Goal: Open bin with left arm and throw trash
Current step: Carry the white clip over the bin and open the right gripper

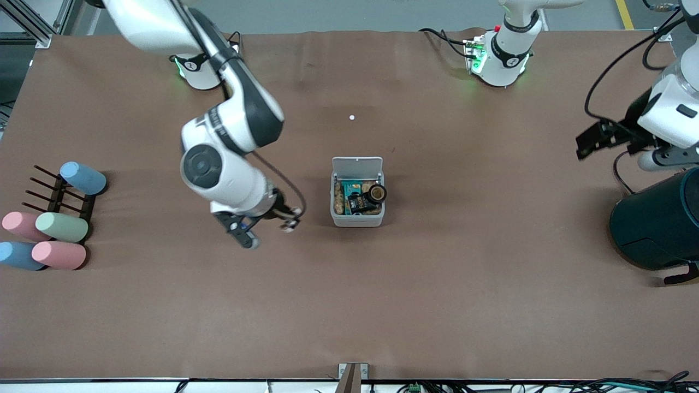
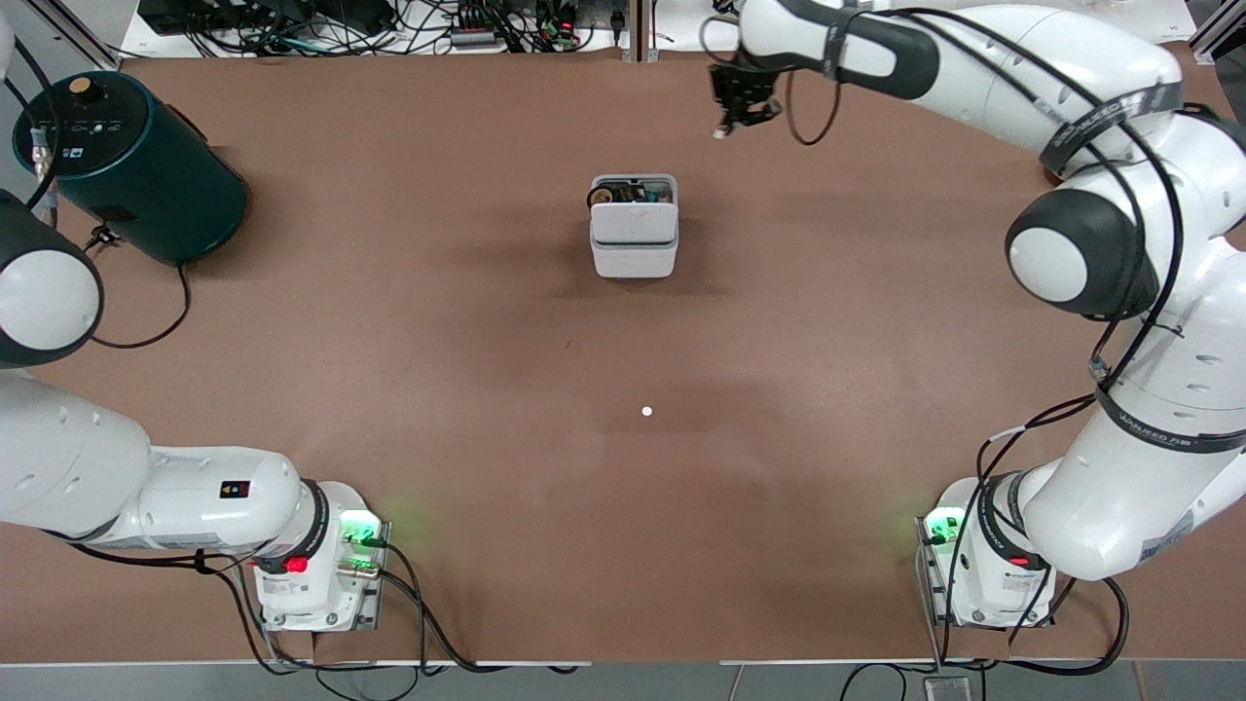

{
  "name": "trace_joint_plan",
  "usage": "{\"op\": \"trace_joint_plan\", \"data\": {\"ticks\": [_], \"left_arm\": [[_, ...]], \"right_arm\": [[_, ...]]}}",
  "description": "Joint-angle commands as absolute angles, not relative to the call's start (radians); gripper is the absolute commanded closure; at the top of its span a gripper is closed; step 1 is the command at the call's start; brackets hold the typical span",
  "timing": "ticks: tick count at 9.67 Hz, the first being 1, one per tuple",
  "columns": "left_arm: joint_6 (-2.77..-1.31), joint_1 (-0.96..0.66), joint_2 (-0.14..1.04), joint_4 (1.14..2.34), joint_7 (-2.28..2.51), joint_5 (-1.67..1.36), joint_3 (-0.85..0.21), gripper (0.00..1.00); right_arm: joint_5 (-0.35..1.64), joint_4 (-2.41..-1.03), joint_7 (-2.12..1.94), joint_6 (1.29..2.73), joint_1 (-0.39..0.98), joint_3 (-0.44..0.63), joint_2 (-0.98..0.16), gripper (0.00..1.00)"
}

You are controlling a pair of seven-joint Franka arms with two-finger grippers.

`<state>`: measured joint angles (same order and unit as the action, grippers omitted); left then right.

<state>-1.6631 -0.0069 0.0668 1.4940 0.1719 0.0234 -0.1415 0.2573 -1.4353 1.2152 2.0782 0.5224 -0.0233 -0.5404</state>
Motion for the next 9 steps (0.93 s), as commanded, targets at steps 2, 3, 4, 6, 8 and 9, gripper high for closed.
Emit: {"op": "trace_joint_plan", "data": {"ticks": [2, 3, 4, 6, 8, 9], "left_arm": [[-1.591, -0.017, 0.020, 1.517, 0.123, -0.014, -0.127, 0.00], [-1.588, -0.017, 0.011, 1.523, 0.121, -0.014, -0.127, 0.00], [-1.588, -0.015, -0.009, 1.548, 0.124, -0.014, -0.127, 0.00], [-1.647, -0.011, -0.115, 1.693, 0.133, -0.014, -0.127, 0.00], [-1.649, -0.012, -0.092, 1.667, 0.143, -0.015, -0.127, 0.00], [-1.644, -0.012, -0.065, 1.625, 0.143, -0.012, -0.127, 0.00]], "right_arm": [[0.278, -1.416, 1.371, 2.227, 0.644, -0.020, -0.610, 0.99], [0.276, -1.416, 1.379, 2.249, 0.655, -0.020, -0.627, 0.99], [0.275, -1.417, 1.381, 2.249, 0.661, -0.020, -0.633, 0.99], [0.281, -1.425, 1.381, 2.243, 0.669, -0.020, -0.635, 0.98], [0.279, -1.443, 1.371, 2.237, 0.672, -0.020, -0.649, 0.97], [0.279, -1.447, 1.370, 2.218, 0.686, -0.020, -0.647, 0.97]]}}
